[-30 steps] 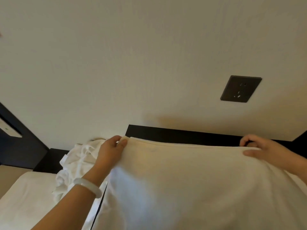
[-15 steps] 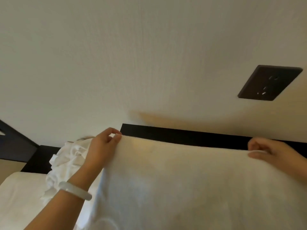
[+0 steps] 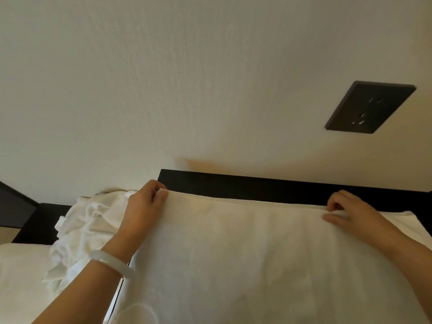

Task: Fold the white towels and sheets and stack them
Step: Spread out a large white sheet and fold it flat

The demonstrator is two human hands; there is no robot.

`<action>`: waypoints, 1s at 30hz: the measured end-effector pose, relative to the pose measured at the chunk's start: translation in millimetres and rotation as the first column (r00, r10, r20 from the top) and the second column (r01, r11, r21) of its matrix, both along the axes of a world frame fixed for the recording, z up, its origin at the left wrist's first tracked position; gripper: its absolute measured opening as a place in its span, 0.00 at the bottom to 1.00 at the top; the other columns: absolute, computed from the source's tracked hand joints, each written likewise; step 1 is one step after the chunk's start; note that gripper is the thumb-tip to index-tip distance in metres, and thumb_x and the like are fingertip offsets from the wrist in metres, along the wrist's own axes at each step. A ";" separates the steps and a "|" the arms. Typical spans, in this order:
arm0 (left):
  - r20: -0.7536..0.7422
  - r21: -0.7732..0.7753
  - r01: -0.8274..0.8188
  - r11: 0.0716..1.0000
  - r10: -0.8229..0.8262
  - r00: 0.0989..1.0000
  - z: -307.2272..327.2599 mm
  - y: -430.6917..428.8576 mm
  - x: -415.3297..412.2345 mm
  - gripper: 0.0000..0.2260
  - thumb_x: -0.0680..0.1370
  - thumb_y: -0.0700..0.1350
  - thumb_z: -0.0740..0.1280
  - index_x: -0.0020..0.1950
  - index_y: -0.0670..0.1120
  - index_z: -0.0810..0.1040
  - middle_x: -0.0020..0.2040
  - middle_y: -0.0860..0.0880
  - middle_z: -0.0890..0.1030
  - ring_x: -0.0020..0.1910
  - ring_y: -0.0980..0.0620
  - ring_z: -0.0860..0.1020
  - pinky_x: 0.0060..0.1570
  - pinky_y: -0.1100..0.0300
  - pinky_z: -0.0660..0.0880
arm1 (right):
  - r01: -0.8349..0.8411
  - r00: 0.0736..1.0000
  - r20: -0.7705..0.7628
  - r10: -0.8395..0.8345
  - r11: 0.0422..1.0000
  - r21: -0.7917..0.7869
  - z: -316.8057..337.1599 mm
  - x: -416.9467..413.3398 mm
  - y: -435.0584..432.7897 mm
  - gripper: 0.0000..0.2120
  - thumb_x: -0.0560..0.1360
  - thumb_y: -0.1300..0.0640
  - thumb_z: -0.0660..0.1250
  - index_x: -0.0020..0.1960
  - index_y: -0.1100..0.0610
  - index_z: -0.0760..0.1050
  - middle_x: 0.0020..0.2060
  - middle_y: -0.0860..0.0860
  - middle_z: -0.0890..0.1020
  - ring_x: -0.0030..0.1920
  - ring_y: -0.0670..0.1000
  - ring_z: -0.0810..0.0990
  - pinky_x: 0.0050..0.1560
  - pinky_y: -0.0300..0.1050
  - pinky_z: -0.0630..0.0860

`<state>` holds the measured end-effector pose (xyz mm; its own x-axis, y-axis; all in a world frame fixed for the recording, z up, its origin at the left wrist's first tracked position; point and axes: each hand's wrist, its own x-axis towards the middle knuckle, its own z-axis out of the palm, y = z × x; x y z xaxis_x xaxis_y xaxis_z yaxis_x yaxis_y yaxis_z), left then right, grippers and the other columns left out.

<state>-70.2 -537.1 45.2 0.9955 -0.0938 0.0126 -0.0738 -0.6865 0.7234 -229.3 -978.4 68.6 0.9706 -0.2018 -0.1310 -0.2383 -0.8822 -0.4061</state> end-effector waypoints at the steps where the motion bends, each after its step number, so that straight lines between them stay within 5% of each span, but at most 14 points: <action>1: -0.009 0.007 0.000 1.000 0.000 1.000 0.5 -0.3 0.7 0.07 0.81 0.48 0.62 0.45 0.57 0.75 0.39 0.56 0.79 0.38 0.58 0.76 0.34 0.63 0.67 | -0.001 1.000 -0.023 0.001 1.000 0.000 1.4 1.9 -0.1 0.11 0.72 0.57 0.75 0.40 0.50 0.72 0.41 0.47 0.74 0.44 0.46 0.74 0.44 0.44 0.71; 6: -0.068 0.010 -0.018 1.000 0.019 0.998 0.1 -0.9 5.9 0.05 0.82 0.48 0.62 0.47 0.55 0.75 0.40 0.57 0.79 0.40 0.58 0.75 0.34 0.63 0.67 | 0.001 0.978 -0.208 -0.003 1.000 -0.008 11.7 10.3 -3.5 0.10 0.74 0.55 0.73 0.40 0.51 0.72 0.41 0.48 0.77 0.42 0.48 0.76 0.46 0.45 0.72; 10: -0.056 0.012 -0.095 0.995 0.095 0.994 -2.4 -1.8 12.0 0.07 0.81 0.47 0.63 0.43 0.55 0.75 0.39 0.56 0.79 0.39 0.58 0.75 0.33 0.63 0.66 | 0.097 0.990 -0.116 -0.076 0.978 0.186 29.1 12.2 -15.4 0.11 0.75 0.58 0.73 0.37 0.56 0.73 0.31 0.50 0.77 0.33 0.46 0.74 0.38 0.44 0.69; 16: -0.016 0.077 -0.128 0.989 0.129 0.991 -15.2 -17.4 5.3 0.06 0.81 0.44 0.60 0.45 0.49 0.74 0.36 0.53 0.77 0.37 0.58 0.73 0.32 0.66 0.64 | 0.221 0.967 -0.182 -0.175 0.937 0.270 11.6 14.6 -11.1 0.03 0.75 0.63 0.71 0.45 0.58 0.77 0.39 0.56 0.82 0.38 0.53 0.79 0.41 0.45 0.72; 19: 0.019 0.099 -0.139 0.985 0.138 0.990 -17.0 -17.8 3.3 0.05 0.81 0.45 0.60 0.46 0.49 0.73 0.36 0.53 0.76 0.35 0.58 0.72 0.31 0.66 0.63 | 0.241 0.963 -0.177 -0.205 0.947 0.215 11.2 15.4 -14.6 0.06 0.75 0.63 0.71 0.40 0.57 0.78 0.38 0.54 0.82 0.42 0.55 0.81 0.41 0.44 0.72; 22: 0.009 0.133 -0.159 0.978 0.159 0.987 -15.5 -21.0 4.2 0.05 0.81 0.44 0.60 0.46 0.47 0.73 0.35 0.51 0.75 0.34 0.57 0.70 0.31 0.62 0.62 | 0.275 0.933 -0.257 -0.250 0.959 0.064 11.5 29.2 -7.8 0.08 0.75 0.62 0.71 0.39 0.60 0.75 0.38 0.55 0.81 0.45 0.57 0.79 0.42 0.46 0.70; 24: 0.002 0.163 -0.169 0.972 0.170 0.985 -13.3 -23.6 5.7 0.05 0.81 0.44 0.60 0.46 0.46 0.72 0.34 0.51 0.74 0.33 0.57 0.69 0.30 0.62 0.60 | 0.214 0.895 -0.333 -0.296 0.942 -0.260 16.0 39.5 10.5 0.05 0.78 0.59 0.66 0.43 0.56 0.73 0.45 0.52 0.80 0.50 0.55 0.78 0.48 0.46 0.70; 26: -0.003 0.171 -0.182 0.968 0.185 0.983 -12.0 -25.6 6.9 0.05 0.81 0.44 0.59 0.46 0.46 0.71 0.34 0.50 0.73 0.33 0.56 0.69 0.30 0.60 0.60 | 0.103 0.944 -0.203 -0.261 0.815 -0.571 20.5 49.0 47.8 0.05 0.78 0.58 0.61 0.53 0.53 0.74 0.54 0.52 0.79 0.57 0.55 0.77 0.55 0.48 0.71; 27: -0.012 0.171 -0.188 0.967 0.193 0.981 -12.0 -25.0 6.5 0.05 0.82 0.44 0.59 0.47 0.45 0.71 0.35 0.49 0.73 0.33 0.55 0.69 0.31 0.59 0.61 | 0.076 0.978 -0.117 -0.171 0.820 -0.567 16.4 55.3 72.4 0.09 0.77 0.58 0.61 0.56 0.53 0.75 0.56 0.53 0.79 0.58 0.56 0.77 0.56 0.49 0.71; 30: -0.034 0.129 -0.178 0.976 0.184 0.982 -12.4 -22.9 3.3 0.05 0.82 0.45 0.59 0.49 0.46 0.72 0.38 0.48 0.76 0.35 0.54 0.71 0.32 0.59 0.64 | -0.077 0.995 0.054 0.089 0.980 -0.183 0.2 68.2 153.0 0.12 0.78 0.58 0.63 0.61 0.53 0.74 0.56 0.50 0.79 0.57 0.54 0.76 0.59 0.49 0.70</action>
<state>-66.9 -560.0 32.8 0.9954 0.0903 -0.0330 0.0908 -0.7703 0.6312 -161.1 -825.4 68.8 0.9901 -0.1352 -0.0388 -0.1406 -0.9580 -0.2500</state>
